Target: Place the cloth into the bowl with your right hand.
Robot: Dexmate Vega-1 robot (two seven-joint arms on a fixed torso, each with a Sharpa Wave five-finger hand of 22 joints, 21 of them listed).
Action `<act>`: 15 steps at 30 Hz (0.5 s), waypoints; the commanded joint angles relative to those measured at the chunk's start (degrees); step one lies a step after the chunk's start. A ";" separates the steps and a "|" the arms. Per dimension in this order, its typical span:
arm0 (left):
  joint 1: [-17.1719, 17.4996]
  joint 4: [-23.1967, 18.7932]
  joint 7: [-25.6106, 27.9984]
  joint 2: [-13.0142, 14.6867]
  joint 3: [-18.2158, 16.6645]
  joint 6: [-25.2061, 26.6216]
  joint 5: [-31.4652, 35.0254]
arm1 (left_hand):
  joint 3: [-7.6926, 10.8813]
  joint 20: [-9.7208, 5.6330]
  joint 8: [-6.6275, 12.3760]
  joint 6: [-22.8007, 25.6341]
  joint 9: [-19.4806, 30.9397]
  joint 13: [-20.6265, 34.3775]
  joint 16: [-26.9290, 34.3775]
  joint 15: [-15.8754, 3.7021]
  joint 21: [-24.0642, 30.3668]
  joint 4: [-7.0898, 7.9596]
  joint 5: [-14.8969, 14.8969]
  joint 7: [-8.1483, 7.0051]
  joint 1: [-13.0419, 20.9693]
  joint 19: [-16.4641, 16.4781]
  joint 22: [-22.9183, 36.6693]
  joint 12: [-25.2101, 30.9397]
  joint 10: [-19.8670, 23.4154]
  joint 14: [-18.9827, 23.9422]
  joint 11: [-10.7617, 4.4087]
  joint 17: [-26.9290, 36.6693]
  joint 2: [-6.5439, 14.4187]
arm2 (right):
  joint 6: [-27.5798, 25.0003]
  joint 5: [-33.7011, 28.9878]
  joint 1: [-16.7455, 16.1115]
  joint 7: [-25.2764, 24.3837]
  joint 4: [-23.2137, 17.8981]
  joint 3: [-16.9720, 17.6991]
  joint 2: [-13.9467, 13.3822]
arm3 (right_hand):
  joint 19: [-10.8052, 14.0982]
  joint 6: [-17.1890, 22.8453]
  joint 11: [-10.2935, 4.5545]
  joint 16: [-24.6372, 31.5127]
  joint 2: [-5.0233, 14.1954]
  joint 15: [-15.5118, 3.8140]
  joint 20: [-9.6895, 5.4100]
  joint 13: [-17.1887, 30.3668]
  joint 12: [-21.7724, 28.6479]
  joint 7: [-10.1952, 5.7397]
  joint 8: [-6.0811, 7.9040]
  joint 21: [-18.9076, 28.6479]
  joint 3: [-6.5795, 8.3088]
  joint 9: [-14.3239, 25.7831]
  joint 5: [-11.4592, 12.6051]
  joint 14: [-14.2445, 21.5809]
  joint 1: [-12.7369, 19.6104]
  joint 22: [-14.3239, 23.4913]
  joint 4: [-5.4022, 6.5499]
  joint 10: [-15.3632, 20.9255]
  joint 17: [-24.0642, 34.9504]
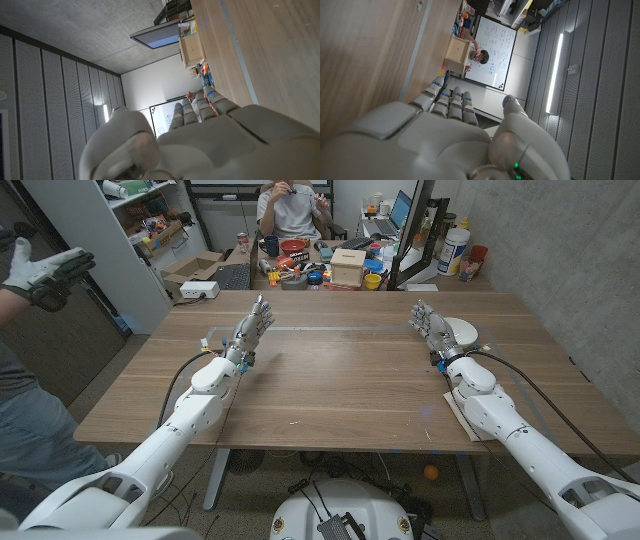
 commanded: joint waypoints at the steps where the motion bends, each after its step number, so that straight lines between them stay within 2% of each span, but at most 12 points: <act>1: -1.33 3.92 -8.16 -6.48 -9.13 3.47 8.11 | -0.59 -0.86 0.36 0.19 0.17 0.27 0.35 -0.61 0.39 0.13 0.37 -0.64 0.41 0.51 0.21 0.27 0.09 0.26 -0.55 0.18 -0.08 | -3.56 -7.82 -1.38 3.37 -0.17 9.22 7.05 | 0.36 0.15 -0.07 0.37 -0.02 -0.23 -0.06 0.27 0.11 -0.28 0.21 0.21 0.22 0.07 0.40 0.44 0.43 0.08 -0.03 0.53 0.22; 10: -1.26 4.15 -10.74 -10.00 -13.42 5.15 12.54 | -0.75 -0.81 0.28 0.11 0.17 0.27 0.27 -0.63 0.29 0.14 0.44 -0.52 0.33 0.22 0.20 0.21 -0.05 0.00 -0.34 0.18 -0.10 | -4.50 -11.62 -1.72 5.66 -0.39 13.31 11.25 | 0.27 0.12 -0.08 0.36 0.10 -0.31 -0.07 0.27 0.04 -0.33 0.22 0.20 0.12 0.06 0.41 0.52 0.43 0.08 -0.08 0.68 0.21; 13: -1.36 4.38 -11.45 -10.84 -14.26 5.60 13.48 | -0.80 -0.80 0.27 0.12 0.17 0.27 0.25 -0.58 0.29 0.15 0.47 -0.52 0.31 0.18 0.20 0.20 -0.09 -0.06 -0.42 0.18 -0.09 | -5.47 -12.16 -2.37 5.47 -1.93 14.39 12.38 | 0.29 0.18 -0.07 0.43 0.18 -0.31 -0.11 0.28 0.09 -0.35 0.25 0.22 0.09 0.06 0.41 0.74 0.45 0.08 -0.12 0.94 0.20; 15: -1.35 4.16 -11.85 -11.21 -14.65 6.22 14.06 | -0.83 -0.75 0.25 0.09 0.17 0.27 0.25 -0.59 0.27 0.15 0.50 -0.50 0.30 0.11 0.20 0.22 -0.04 -0.10 -0.24 0.18 -0.07 | -6.56 -13.00 -3.37 4.63 -4.59 14.91 12.70 | 0.34 0.28 -0.04 0.46 0.24 -0.28 -0.13 0.28 0.13 -0.37 0.30 0.25 0.08 0.06 0.42 0.87 0.48 0.08 -0.14 1.13 0.20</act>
